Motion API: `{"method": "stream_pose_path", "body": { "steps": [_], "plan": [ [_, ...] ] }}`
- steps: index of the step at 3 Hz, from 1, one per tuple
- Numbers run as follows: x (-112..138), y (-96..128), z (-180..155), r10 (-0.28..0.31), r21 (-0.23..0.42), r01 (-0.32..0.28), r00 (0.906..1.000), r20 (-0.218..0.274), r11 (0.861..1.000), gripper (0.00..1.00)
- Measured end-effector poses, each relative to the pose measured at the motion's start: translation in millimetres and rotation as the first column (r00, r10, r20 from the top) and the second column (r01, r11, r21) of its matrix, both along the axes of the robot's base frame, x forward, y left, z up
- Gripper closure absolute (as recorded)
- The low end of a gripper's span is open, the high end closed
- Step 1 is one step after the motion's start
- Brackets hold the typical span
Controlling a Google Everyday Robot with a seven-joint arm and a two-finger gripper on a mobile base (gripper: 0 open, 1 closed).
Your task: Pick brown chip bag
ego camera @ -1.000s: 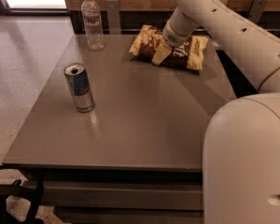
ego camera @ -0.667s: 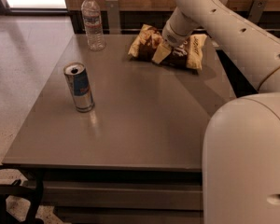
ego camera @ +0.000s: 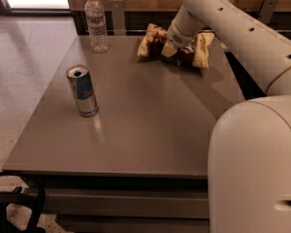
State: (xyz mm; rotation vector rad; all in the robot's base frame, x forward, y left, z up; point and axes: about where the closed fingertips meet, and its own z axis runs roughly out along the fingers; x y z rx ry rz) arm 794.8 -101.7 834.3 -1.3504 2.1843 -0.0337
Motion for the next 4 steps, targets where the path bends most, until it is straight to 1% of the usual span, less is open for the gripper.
{"method": "stream_pose_path", "body": {
  "steps": [4],
  "plan": [
    [-0.1,0.1,2.1,0.0,0.0,0.0,1.0,0.0,1.0,1.0]
  ]
}}
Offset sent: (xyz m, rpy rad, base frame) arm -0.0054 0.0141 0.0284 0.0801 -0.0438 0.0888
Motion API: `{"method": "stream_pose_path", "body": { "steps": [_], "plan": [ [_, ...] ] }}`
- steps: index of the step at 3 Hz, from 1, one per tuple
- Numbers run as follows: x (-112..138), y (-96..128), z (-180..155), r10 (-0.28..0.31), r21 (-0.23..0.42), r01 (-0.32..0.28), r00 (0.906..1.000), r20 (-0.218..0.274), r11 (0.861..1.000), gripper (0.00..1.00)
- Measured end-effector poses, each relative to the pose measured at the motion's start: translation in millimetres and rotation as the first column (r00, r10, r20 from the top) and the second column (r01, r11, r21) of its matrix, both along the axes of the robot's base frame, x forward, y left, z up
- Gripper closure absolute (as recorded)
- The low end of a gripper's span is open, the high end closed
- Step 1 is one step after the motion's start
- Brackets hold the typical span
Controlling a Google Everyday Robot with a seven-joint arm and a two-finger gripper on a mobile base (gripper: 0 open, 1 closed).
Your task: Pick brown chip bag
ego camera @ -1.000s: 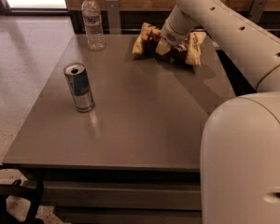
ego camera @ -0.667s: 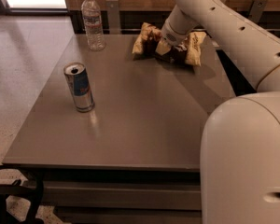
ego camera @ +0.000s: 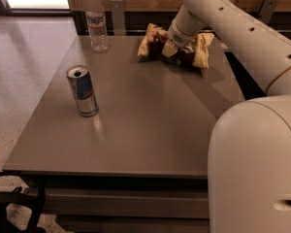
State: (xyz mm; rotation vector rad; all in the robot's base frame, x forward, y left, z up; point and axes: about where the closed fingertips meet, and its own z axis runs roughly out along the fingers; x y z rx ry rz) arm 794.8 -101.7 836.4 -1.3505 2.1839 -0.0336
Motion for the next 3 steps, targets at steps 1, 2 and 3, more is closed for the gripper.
{"method": "stream_pose_path", "body": {
  "steps": [1,2,3],
  "plan": [
    [0.0,0.0,0.1,0.0,0.0,0.0,1.0,0.0,1.0,1.0],
    [0.0,0.0,0.2,0.0,0.0,0.0,1.0,0.0,1.0,1.0],
    [-0.1,0.0,0.2,0.0,0.0,0.0,1.0,0.0,1.0,1.0]
  ]
}}
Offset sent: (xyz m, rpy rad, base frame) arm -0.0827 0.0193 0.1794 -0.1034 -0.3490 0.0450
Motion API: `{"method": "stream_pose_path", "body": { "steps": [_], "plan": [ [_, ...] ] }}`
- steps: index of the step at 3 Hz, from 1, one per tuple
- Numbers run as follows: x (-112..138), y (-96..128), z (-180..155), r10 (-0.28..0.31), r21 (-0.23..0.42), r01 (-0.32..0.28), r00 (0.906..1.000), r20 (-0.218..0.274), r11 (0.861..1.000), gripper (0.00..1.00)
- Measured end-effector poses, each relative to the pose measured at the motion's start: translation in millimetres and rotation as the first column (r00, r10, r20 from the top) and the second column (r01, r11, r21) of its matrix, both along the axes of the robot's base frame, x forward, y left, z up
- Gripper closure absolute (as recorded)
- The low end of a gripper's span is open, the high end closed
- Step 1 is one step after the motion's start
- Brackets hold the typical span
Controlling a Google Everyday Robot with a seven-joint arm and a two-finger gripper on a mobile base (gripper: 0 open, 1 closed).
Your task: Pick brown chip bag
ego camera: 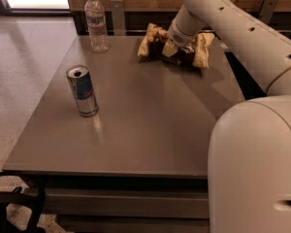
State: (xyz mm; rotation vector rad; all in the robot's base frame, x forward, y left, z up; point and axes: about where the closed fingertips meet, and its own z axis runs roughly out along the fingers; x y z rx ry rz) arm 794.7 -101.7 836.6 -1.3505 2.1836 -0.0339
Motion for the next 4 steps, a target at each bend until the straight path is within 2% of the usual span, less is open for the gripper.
{"method": "stream_pose_path", "body": {
  "steps": [1,2,4],
  "plan": [
    [-31.7,-0.3,74.6,0.008,-0.064,-0.001,0.9927,0.12,0.998,1.0],
    [-29.8,0.7,68.6,0.009,-0.063,-0.002,0.9937,0.112,0.998,1.0],
    [-29.4,12.3,101.0,0.027,-0.115,-0.007,0.9851,0.17,0.993,1.0]
  ]
}}
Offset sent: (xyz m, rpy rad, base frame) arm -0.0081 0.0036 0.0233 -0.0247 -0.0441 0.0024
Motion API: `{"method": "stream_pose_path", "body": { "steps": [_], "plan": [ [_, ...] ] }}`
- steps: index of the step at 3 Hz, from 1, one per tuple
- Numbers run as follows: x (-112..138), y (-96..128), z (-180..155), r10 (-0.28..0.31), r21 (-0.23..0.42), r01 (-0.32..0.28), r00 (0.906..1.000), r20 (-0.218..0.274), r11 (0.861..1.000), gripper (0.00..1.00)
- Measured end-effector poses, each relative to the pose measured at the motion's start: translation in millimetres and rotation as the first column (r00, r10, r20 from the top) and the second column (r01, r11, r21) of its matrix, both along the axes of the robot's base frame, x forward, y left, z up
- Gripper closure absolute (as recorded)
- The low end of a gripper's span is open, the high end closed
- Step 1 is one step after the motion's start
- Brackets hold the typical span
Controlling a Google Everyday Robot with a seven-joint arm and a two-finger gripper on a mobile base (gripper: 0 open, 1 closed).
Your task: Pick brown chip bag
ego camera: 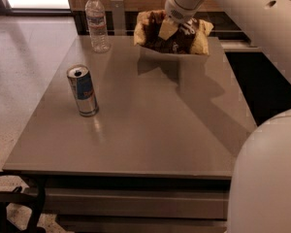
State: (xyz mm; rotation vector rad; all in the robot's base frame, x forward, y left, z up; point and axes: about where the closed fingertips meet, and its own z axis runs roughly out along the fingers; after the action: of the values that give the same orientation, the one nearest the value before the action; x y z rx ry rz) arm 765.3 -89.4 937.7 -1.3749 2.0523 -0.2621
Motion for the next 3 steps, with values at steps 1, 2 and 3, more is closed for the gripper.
{"method": "stream_pose_path", "body": {
  "steps": [1,2,3],
  "plan": [
    [-3.3,7.3,29.6,-0.003,-0.047,0.005,0.9989,0.047,0.999,1.0],
    [-10.9,9.7,54.1,-0.013,-0.073,0.02,0.9957,0.092,0.997,1.0],
    [-23.5,3.3,76.7,-0.038,-0.076,0.049,0.9894,0.14,0.996,1.0]
  ]
}}
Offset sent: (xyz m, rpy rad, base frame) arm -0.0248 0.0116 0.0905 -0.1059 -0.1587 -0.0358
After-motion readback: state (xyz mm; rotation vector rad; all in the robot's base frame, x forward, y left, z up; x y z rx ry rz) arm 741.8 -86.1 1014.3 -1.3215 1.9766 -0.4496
